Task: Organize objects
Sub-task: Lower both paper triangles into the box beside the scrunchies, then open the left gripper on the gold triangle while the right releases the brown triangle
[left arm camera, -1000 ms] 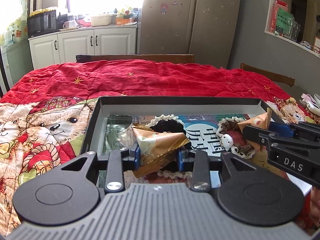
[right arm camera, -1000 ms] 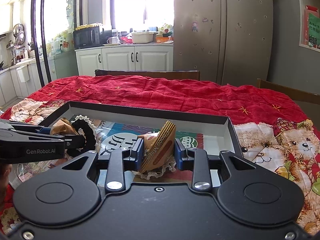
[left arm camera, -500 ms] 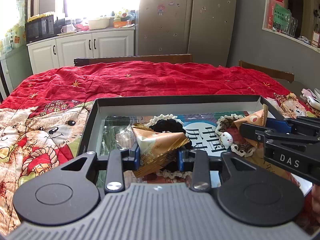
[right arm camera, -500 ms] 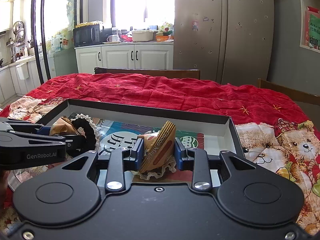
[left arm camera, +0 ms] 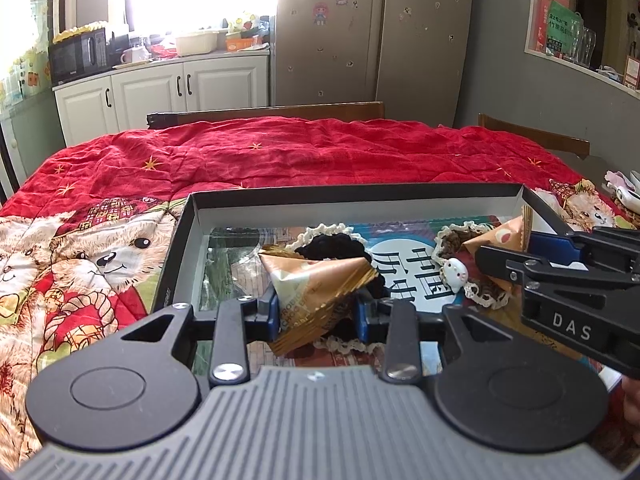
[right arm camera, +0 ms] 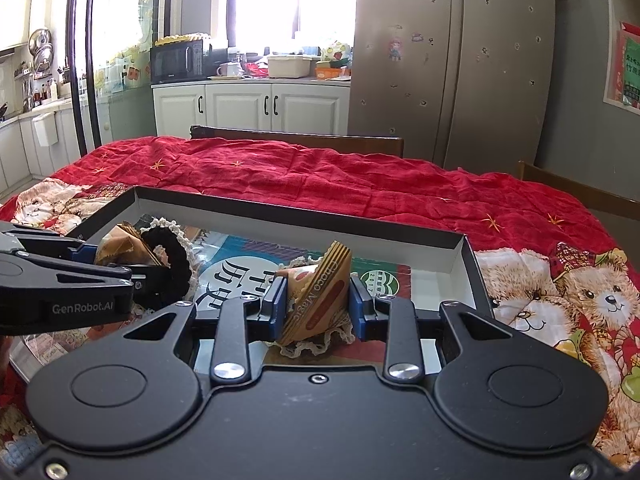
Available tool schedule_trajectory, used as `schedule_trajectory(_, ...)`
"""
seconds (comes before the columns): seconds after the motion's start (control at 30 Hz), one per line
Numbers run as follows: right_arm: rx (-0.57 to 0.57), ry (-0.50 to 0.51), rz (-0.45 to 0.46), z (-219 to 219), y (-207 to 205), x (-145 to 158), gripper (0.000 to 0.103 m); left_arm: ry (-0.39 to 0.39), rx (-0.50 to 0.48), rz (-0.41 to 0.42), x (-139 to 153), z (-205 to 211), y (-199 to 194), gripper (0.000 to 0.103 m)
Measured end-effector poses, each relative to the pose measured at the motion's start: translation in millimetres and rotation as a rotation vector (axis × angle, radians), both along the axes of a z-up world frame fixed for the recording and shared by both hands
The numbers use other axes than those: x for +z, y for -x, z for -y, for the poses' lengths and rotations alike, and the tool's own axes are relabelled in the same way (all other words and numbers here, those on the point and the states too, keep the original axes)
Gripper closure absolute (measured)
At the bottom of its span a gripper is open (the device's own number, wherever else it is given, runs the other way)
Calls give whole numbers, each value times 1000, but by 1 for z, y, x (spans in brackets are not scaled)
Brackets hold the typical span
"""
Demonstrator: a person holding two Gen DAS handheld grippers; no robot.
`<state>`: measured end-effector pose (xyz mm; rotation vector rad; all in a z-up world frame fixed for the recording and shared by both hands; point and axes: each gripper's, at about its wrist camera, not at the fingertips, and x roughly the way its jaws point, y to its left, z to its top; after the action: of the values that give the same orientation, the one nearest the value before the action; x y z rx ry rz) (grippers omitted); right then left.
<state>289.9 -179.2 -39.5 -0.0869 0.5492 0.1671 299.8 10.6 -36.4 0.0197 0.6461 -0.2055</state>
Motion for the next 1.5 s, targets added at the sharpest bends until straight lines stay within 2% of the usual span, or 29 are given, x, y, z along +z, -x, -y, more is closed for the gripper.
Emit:
schedule_trajectory(0.2,0,-2,-1,0,0,0,72,4,0,-2,0,-1,0,62)
schedule_trajectory(0.47,-2,-6,-4,0,-1,-1,71,0,0,6,1,0,1,51)
schedule_trajectory(0.53,-6,-11,-4,0,-1,0,67,1,2,10,1,0,2,50)
schedule_trajectory(0.8,-7,-16,-6,1,-1,0,64,3,0,12,2,-1,2,45)
schedule_trajectory(1.13,-8,-24,-3,3,0,0,53,-2,2,29,6,0,6,31)
schedule_trajectory(1.5,1,-45,14,6,9,9,41,-44,-14,87,15,6,19,20)
